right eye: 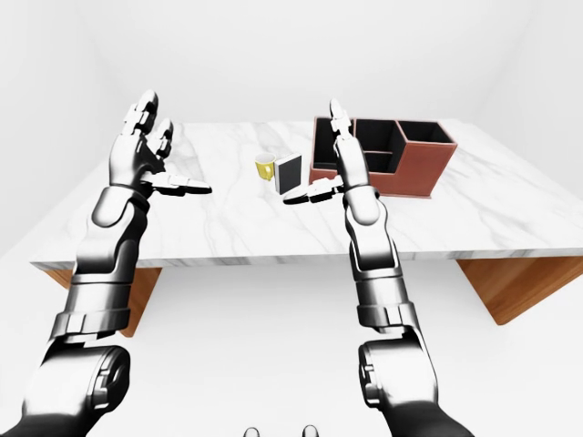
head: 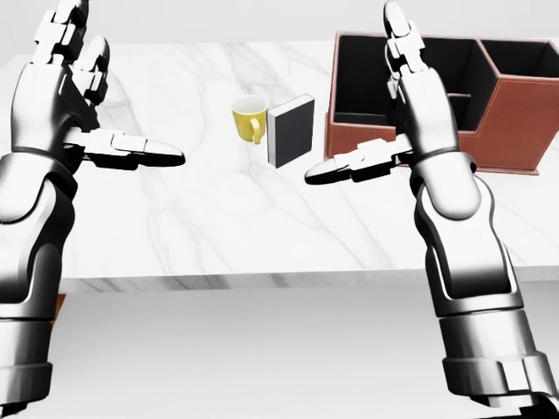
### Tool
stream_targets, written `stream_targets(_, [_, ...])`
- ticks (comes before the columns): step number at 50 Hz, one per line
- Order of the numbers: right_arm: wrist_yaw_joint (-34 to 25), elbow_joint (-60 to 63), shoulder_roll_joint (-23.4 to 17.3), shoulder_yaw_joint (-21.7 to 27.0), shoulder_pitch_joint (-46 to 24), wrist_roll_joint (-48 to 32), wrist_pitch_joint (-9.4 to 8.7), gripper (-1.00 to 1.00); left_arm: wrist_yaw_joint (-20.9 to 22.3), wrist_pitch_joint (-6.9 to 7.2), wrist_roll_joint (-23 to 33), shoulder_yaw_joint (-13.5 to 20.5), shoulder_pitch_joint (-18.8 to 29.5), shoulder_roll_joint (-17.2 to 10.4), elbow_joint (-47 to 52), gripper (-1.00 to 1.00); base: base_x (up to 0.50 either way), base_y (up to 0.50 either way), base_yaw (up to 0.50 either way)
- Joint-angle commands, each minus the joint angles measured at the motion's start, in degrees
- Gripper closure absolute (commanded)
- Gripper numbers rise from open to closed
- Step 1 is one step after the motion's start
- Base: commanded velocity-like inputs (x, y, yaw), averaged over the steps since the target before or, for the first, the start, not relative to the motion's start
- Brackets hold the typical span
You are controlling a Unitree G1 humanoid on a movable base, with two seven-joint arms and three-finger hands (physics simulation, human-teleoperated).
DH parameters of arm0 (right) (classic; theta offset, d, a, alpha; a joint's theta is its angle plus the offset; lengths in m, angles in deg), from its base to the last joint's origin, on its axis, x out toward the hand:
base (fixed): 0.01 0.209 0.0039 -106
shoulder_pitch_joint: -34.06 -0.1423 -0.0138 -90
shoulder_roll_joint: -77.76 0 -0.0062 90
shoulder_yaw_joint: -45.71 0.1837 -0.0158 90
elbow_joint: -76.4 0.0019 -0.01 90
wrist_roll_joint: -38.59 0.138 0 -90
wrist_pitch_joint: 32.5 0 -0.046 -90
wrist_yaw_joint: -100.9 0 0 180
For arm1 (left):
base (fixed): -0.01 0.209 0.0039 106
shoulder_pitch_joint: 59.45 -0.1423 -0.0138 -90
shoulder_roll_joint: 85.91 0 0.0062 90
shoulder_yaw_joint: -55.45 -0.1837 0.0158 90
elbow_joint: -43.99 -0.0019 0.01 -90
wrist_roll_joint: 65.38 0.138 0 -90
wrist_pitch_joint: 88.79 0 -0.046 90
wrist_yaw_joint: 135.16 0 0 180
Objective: Pick up the book and place it in the caddy.
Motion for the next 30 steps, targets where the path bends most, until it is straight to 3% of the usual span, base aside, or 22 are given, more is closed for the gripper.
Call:
stream_targets(1, [0.50, -0.96, -0.16, -0.25, -0.52, -0.70, 0.00, -1.00, -0.06, 0.00, -0.01, -0.36, 0.65, 0.40, -1.39, -1.00, 0.00, 0.00, 0.00])
stream_targets(7, [-0.46, 1.14, -0.28, 0.03, -0.25, -0.24, 0.00, -1.00, -0.21, 0.00, 0.30, -0.43, 0.08, 0.52, -0.27, -1.00, 0.03, 0.00, 0.00])
stream_targets(30, [-0.75, 0.06, -0.29, 0.00, -0.29, -0.25, 0.00, -1.00, 0.18, 0.00, 0.70, -0.56, 0.34, 0.85, -1.91, -1.00, 0.25, 0.00, 0.00])
